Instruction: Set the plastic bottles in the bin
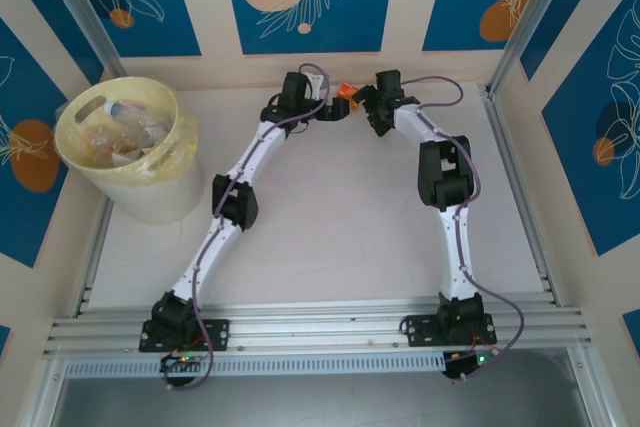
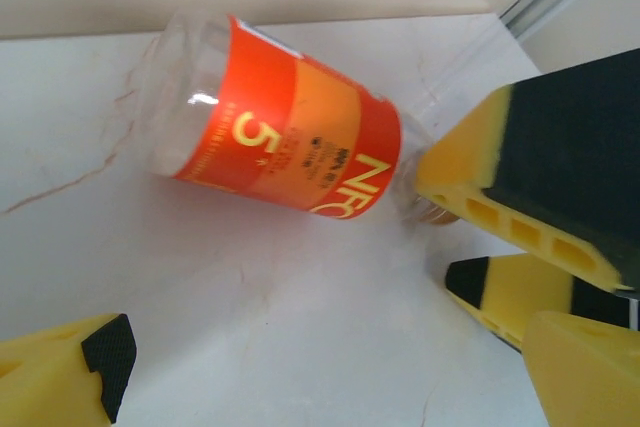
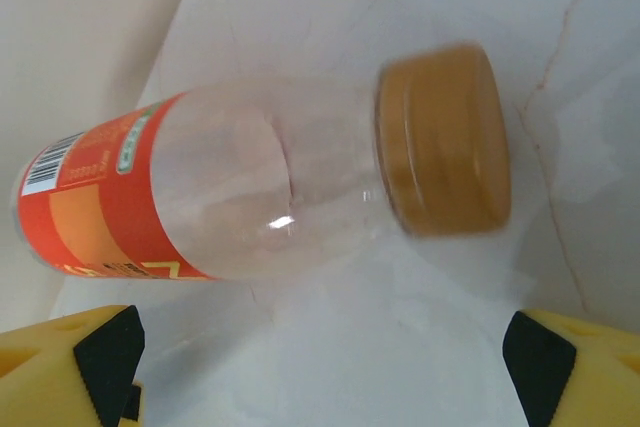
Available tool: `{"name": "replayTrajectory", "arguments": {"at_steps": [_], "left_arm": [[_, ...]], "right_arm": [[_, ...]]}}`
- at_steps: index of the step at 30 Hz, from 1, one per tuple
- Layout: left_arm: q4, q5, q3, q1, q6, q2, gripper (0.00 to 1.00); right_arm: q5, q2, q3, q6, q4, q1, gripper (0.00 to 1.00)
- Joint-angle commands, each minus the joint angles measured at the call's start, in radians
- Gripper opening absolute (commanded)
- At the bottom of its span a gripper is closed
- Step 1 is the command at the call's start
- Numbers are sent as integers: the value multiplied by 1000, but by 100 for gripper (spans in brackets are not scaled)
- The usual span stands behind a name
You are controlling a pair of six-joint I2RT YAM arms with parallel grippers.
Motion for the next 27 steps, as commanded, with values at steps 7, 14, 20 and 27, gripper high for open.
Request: {"name": "replayTrajectory", "arguments": {"at_steps": [7, 14, 20, 27], "left_arm": [[5, -3, 17, -4, -6, 11, 100], [39, -45, 19, -5, -131, 16, 100], [-9, -100, 19, -20, -113, 16, 100], [44, -44, 14, -22, -156, 43, 100]], "right_arm": [[-95, -151, -136, -178, 81, -76, 100], [-378, -85, -51, -432, 91, -133, 100], [-543, 62, 129, -391, 38, -136, 97], [-352, 137, 263, -406, -138, -75, 93]]}}
